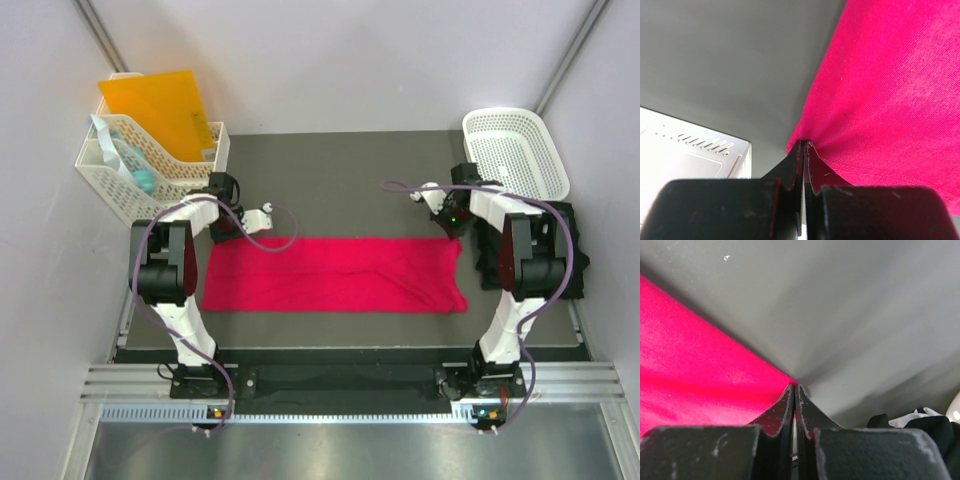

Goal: Fold and stack the t-shirts
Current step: Fold the tshirt

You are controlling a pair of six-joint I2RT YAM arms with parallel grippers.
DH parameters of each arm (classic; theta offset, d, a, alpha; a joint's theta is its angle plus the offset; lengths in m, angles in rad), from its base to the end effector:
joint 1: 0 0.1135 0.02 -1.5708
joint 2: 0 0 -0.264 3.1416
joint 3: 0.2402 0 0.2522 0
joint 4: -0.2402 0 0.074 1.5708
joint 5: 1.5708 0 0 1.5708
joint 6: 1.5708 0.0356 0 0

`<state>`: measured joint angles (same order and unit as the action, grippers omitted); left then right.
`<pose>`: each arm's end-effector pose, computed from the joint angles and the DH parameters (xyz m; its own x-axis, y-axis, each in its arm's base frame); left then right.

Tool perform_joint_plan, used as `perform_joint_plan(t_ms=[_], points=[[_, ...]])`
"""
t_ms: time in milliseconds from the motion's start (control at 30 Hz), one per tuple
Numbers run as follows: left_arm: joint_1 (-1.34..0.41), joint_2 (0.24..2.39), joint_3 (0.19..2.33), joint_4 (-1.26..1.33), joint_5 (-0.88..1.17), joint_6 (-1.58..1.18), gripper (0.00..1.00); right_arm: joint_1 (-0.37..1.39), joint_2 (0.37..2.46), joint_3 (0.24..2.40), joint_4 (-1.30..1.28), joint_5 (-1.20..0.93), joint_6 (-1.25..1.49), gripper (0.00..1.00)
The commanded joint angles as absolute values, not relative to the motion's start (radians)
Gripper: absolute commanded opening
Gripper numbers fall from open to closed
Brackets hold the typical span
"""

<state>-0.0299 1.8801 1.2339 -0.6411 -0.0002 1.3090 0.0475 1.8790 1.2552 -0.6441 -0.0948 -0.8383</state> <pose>0.3626 -0.0108 0.1601 -0.2195 0.9729 -0.0722 0.9347 0.2310 0.2702 0.3660 0.0208 0.1662 -0.5815 -0.7686 -0.2666 -0.7593 0.6304 -0.1614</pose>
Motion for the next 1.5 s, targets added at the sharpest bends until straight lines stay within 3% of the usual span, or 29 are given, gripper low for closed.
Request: perform_joint_plan(t_ms=[0, 233, 400, 533, 567, 667, 700, 800, 867, 1000, 1167, 1467], points=[[0.003, 1.918, 1.189, -0.621, -0.097, 1.293, 0.00, 0.008, 1.882, 1.213, -0.623, 0.028, -0.874, 0.00], [0.003, 1.885, 1.213, -0.611, -0.051, 1.266, 0.00, 0.008, 1.833, 1.201, -0.627, 0.014, -0.885, 0.03], [0.003, 1.844, 1.238, -0.606, -0.015, 1.246, 0.02, 0.017, 1.787, 1.223, -0.653, 0.005, -0.897, 0.23], [0.003, 1.787, 1.256, -0.611, -0.005, 1.235, 0.25, 0.015, 1.741, 1.279, -0.687, 0.005, -0.910, 0.34], [0.003, 1.776, 1.262, -0.611, -0.005, 1.233, 0.35, 0.017, 1.732, 1.291, -0.712, 0.005, -0.914, 0.38], [0.005, 1.726, 1.267, -0.615, 0.027, 1.229, 0.48, 0.017, 1.700, 1.350, -0.767, -0.035, -0.913, 0.44], [0.003, 1.712, 1.267, -0.618, 0.032, 1.229, 0.57, 0.020, 1.691, 1.386, -0.784, -0.047, -0.907, 0.45], [0.003, 1.654, 1.262, -0.627, 0.041, 1.215, 0.69, 0.035, 1.677, 1.481, -0.914, -0.147, -0.897, 0.49], [-0.024, 1.609, 1.252, -0.638, 0.054, 1.210, 0.72, 0.044, 1.683, 1.529, -1.033, -0.268, -0.902, 0.51], [-0.035, 1.528, 1.210, -0.656, 0.086, 1.207, 0.72, 0.066, 1.758, 1.591, -1.183, -0.457, -0.922, 0.46], [-0.046, 1.428, 1.140, -0.669, 0.127, 1.227, 0.72, 0.092, 1.842, 1.539, -1.159, -0.535, -0.902, 0.35], [-0.080, 1.327, 1.097, -0.707, 0.087, 1.239, 0.72, 0.156, 1.945, 1.534, -1.062, -0.614, -0.844, 0.34]])
